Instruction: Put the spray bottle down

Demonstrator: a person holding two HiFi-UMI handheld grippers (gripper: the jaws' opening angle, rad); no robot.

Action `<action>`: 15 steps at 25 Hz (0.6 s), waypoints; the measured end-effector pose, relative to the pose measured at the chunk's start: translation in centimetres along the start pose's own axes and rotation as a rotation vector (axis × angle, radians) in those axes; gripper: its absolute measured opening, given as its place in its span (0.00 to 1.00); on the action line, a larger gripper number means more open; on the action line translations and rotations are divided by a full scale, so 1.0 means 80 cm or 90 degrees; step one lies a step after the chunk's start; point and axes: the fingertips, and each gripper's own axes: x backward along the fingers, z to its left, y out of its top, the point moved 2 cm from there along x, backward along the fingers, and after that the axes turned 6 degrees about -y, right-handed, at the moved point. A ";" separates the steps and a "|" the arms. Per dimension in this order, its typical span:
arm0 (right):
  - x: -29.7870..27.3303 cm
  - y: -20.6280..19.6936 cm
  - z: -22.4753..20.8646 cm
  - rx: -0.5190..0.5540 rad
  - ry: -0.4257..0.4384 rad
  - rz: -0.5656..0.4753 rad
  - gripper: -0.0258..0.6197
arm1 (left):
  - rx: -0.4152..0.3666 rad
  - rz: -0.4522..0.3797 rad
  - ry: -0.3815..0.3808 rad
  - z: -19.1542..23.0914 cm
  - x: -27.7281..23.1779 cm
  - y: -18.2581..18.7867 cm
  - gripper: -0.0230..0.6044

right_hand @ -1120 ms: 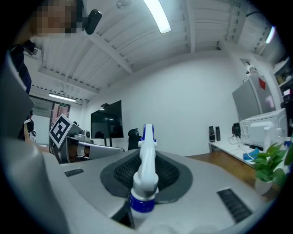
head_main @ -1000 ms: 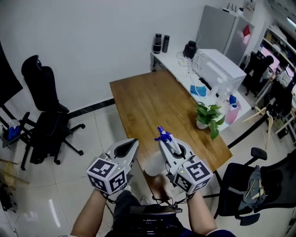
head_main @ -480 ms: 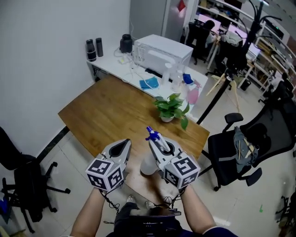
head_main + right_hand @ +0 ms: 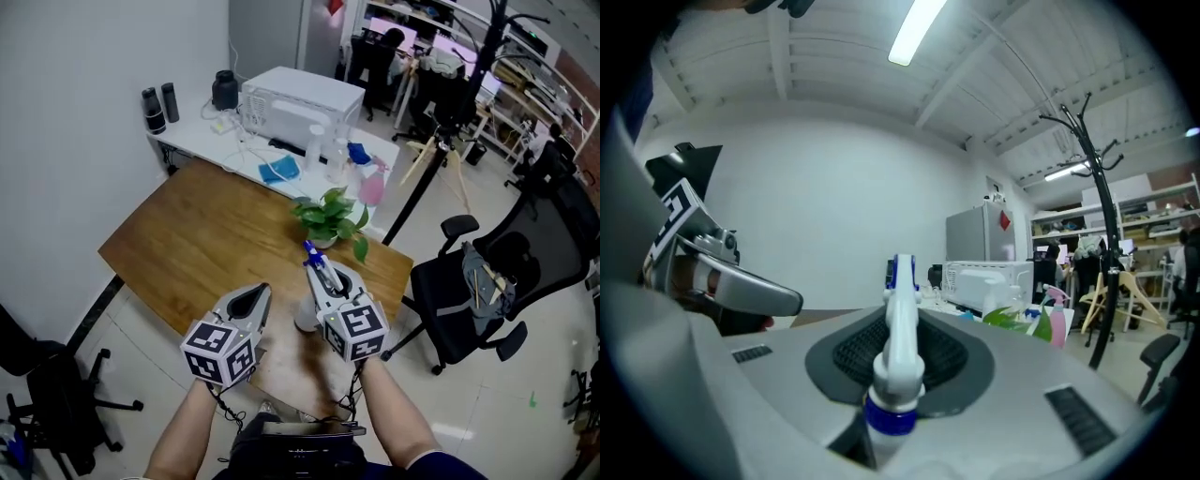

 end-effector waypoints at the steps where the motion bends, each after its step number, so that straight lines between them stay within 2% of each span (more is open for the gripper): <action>1: -0.005 -0.004 -0.004 0.001 -0.009 0.000 0.17 | 0.001 0.003 -0.001 -0.001 0.000 -0.002 0.05; 6: -0.027 -0.020 -0.020 0.012 -0.046 -0.005 0.17 | 0.013 0.017 0.008 0.004 0.006 -0.017 0.05; 15: -0.047 -0.020 -0.016 0.041 -0.031 -0.016 0.17 | 0.031 0.021 0.040 0.021 0.025 -0.026 0.05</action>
